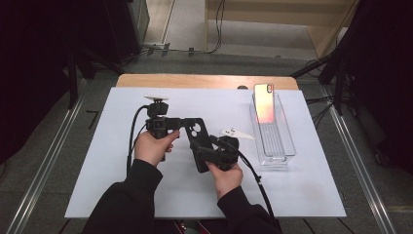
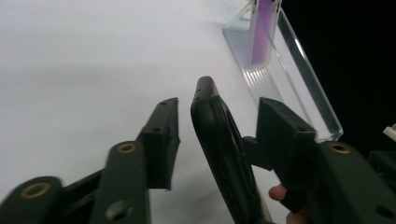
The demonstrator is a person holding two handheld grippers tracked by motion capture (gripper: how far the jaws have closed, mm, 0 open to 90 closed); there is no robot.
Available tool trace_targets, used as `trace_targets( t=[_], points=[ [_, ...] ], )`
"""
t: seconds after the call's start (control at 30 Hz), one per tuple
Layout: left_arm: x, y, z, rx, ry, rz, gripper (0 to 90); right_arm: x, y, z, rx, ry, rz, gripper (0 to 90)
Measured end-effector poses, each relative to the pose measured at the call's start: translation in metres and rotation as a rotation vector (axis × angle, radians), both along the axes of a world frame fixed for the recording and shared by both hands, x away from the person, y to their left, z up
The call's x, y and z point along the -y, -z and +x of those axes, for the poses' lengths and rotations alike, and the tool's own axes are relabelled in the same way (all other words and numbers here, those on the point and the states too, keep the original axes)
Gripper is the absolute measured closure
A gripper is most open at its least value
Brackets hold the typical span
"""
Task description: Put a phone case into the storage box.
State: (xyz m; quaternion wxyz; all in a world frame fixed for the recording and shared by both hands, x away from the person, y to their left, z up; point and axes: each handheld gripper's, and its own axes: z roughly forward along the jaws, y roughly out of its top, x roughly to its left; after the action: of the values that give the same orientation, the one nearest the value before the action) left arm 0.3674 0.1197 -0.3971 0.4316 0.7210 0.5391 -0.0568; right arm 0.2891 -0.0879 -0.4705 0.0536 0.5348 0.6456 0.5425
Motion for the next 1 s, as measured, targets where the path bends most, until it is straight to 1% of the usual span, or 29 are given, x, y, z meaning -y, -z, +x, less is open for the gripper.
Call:
trace_targets(
  t=[0.03, 0.07, 0.1, 0.13, 0.17, 0.23, 0.3, 0.33, 0.37, 0.4, 0.47, 0.53, 0.63, 0.67, 0.73, 0.77, 0.83, 0.87, 0.9, 0.93, 0.97, 1.0],
  points=[
    [0.0, 0.0, 0.0, -0.014, -0.015, -0.004, 60.0, 0.0, 0.0, 0.0, 0.008, 0.001, 0.004, 13.9],
    [0.0, 0.0, 0.0, -0.028, -0.014, -0.014, 62.0, 0.0, -0.001, -0.001, 0.009, 0.001, 0.014, 13.9],
    [0.0, 0.0, 0.0, -0.028, -0.014, -0.014, 64.9, 0.0, -0.001, -0.001, 0.009, 0.001, 0.014, 13.9],
    [0.0, 0.001, 0.0, -0.03, -0.015, -0.021, 64.9, -0.001, -0.002, -0.002, 0.015, 0.004, 0.018, 13.9],
    [0.0, 0.001, 0.0, -0.029, -0.015, -0.032, 69.3, -0.002, -0.003, -0.002, 0.027, 0.007, 0.024, 13.9],
    [0.0, 0.001, 0.0, -0.028, -0.018, -0.051, 72.0, -0.002, -0.002, -0.002, 0.027, 0.003, 0.028, 13.9],
    [-0.001, 0.002, 0.0, -0.043, -0.016, -0.076, 74.0, -0.003, -0.001, -0.001, 0.025, 0.0, 0.028, 13.7],
    [-0.001, 0.002, 0.0, -0.043, -0.016, -0.076, 74.7, -0.004, 0.0, -0.001, 0.023, 0.0, 0.028, 13.5],
    [-0.001, 0.002, 0.0, -0.048, -0.012, -0.088, 74.7, -0.004, 0.0, -0.001, 0.023, 0.0, 0.028, 13.5],
    [-0.002, 0.002, 0.0, -0.054, -0.009, -0.097, 75.9, -0.004, 0.001, 0.0, 0.013, -0.01, 0.038, 13.2],
    [-0.002, 0.001, -0.001, -0.057, -0.013, -0.106, 76.2, -0.004, 0.001, 0.0, 0.016, -0.01, 0.037, 13.0],
    [-0.003, 0.001, -0.001, -0.056, -0.015, -0.118, 76.8, -0.005, 0.0, -0.001, 0.035, -0.005, 0.022, 12.7],
    [-0.003, 0.0, -0.002, -0.053, -0.007, -0.126, 77.5, -0.005, 0.0, 0.0, 0.045, -0.01, 0.016, 12.2],
    [-0.003, -0.001, -0.002, -0.053, -0.006, -0.133, 77.6, -0.005, -0.001, 0.0, 0.061, -0.012, 0.003, 11.9],
    [-0.004, -0.001, -0.002, -0.057, -0.001, -0.149, 77.6, -0.005, -0.001, -0.001, 0.061, -0.008, 0.003, 11.7],
    [-0.004, -0.002, -0.003, -0.052, -0.007, -0.153, 77.6, -0.005, -0.003, -0.001, 0.074, -0.012, -0.007, 11.6],
    [-0.005, -0.004, -0.005, -0.046, -0.005, -0.166, 77.7, -0.005, -0.006, -0.002, 0.093, -0.019, -0.024, 11.2],
    [-0.006, -0.005, -0.006, -0.042, 0.002, -0.166, 77.7, -0.005, -0.006, -0.002, 0.093, -0.019, -0.024, 11.2],
    [-0.006, -0.006, -0.007, -0.036, 0.003, -0.166, 77.8, -0.003, -0.007, 0.0, 0.099, -0.052, -0.018, 10.9],
    [-0.006, -0.007, -0.008, -0.033, 0.005, -0.162, 77.8, -0.003, -0.007, 0.0, 0.099, -0.052, -0.018, 10.9],
    [-0.006, -0.009, -0.009, -0.024, 0.005, -0.161, 77.8, -0.002, -0.008, 0.001, 0.091, -0.064, -0.022, 10.9],
    [-0.006, -0.011, -0.01, -0.014, 0.006, -0.154, 78.0, -0.001, -0.011, 0.004, 0.082, -0.096, -0.051, 7.0]
  ],
)
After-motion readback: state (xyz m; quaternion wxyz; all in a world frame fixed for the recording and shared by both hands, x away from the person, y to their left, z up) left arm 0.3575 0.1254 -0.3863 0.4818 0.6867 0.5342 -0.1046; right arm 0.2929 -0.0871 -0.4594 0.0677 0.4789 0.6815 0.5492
